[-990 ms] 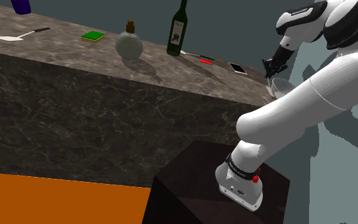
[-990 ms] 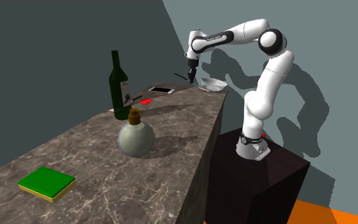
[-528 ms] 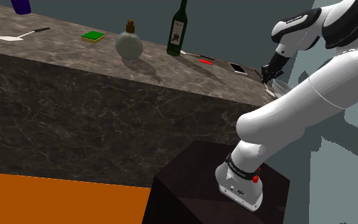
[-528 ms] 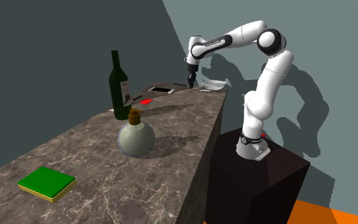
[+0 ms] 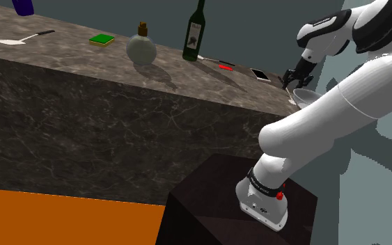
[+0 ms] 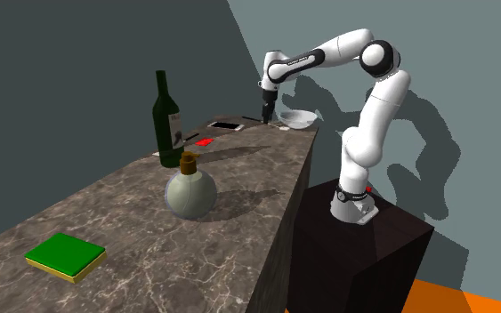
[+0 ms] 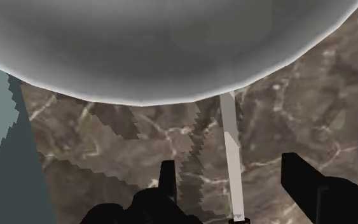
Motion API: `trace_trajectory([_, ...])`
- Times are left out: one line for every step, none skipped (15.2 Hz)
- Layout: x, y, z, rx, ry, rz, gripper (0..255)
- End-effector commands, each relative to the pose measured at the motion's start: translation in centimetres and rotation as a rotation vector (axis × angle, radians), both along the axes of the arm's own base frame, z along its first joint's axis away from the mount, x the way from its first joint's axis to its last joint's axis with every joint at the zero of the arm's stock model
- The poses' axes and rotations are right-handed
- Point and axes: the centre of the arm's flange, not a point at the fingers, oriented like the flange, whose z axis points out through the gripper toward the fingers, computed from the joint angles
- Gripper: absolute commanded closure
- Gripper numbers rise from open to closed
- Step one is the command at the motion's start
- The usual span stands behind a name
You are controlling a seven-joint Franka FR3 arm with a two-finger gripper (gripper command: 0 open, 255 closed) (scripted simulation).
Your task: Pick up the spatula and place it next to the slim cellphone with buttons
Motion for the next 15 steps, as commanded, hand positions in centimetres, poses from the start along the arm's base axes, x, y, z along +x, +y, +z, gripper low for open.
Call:
trace_trajectory([0.0, 0.0, 0.0, 0.0, 0.0, 0.0, 0])
trace_trajectory([0.0, 0.0, 0.0, 0.0, 0.0, 0.0, 0])
trace_trajectory([0.0, 0.0, 0.0, 0.0, 0.0, 0.0, 0])
trace_trajectory([0.0, 0.0, 0.0, 0.0, 0.0, 0.0, 0])
trace_trajectory([-0.1, 0.1, 1.3, 0.0, 0.0, 0.0, 0])
trace_trajectory([-0.1, 0.1, 2.6, 0.0, 0.0, 0.0, 0])
trace_trajectory([-0.2, 0.2, 3.9, 0.0, 0.0, 0.0, 0])
trace_trajectory([-0.2, 0.3, 5.0, 0.0, 0.0, 0.0, 0])
trace_trajectory([-0.2, 0.3, 5.0, 0.0, 0.0, 0.0, 0])
trace_trajectory([-0.2, 0.3, 5.0, 0.0, 0.0, 0.0, 0])
trace_trajectory([-0.2, 0.3, 5.0, 0.0, 0.0, 0.0, 0])
trace_trajectory([-0.2, 0.3, 5.0, 0.0, 0.0, 0.0, 0])
trace_trajectory([-0.2, 0.3, 5.0, 0.0, 0.0, 0.0, 0])
trace_trajectory([-0.2, 0.3, 5.0, 0.0, 0.0, 0.0, 0])
trace_trajectory([-0.2, 0.3, 5.0, 0.0, 0.0, 0.0, 0])
